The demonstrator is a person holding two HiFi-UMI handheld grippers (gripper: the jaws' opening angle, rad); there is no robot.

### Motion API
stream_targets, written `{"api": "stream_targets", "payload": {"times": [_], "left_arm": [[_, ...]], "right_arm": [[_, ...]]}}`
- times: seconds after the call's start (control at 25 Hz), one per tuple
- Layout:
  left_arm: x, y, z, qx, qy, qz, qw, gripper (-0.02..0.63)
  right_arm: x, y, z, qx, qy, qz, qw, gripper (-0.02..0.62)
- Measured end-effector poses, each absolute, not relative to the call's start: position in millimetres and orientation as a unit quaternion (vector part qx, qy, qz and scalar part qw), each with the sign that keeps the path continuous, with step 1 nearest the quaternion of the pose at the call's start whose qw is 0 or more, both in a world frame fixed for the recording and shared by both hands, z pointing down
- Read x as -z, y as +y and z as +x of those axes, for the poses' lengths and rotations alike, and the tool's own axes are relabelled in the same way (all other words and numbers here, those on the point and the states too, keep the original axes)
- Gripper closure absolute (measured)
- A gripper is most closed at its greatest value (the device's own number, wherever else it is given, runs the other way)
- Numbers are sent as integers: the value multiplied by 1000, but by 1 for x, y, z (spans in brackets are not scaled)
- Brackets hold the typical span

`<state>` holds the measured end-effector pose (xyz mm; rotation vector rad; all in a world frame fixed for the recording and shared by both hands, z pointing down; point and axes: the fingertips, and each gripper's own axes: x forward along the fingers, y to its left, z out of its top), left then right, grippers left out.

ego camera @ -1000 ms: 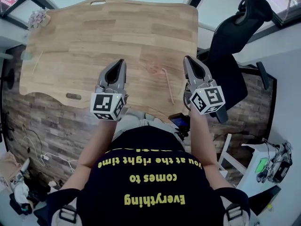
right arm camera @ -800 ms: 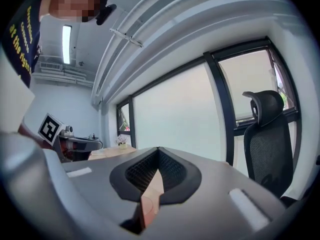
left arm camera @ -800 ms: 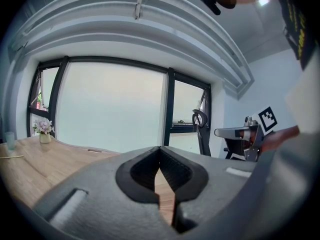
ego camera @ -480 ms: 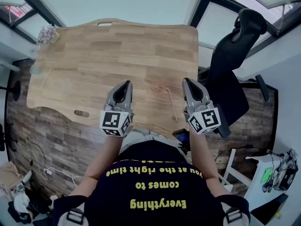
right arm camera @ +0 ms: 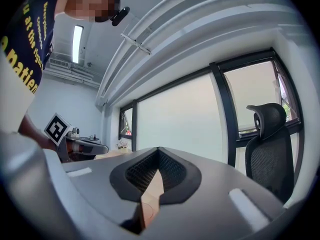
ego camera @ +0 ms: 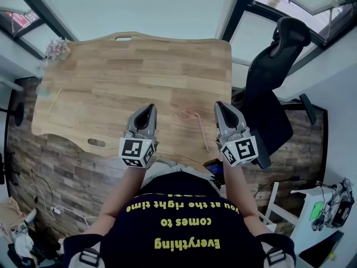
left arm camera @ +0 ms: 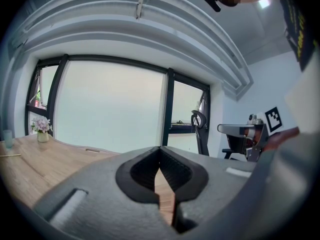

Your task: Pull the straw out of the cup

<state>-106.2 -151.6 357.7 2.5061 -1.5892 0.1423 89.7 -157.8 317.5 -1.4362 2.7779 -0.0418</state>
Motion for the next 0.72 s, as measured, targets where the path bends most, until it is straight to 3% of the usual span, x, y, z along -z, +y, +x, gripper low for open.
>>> {"api": "stream_targets", "payload": {"times": [0.72], "left_arm": [[-361, -147, -103, -52, -535, 839, 87, 606]], "right_arm": [[-318, -152, 100, 16, 884, -467, 4, 589]]}}
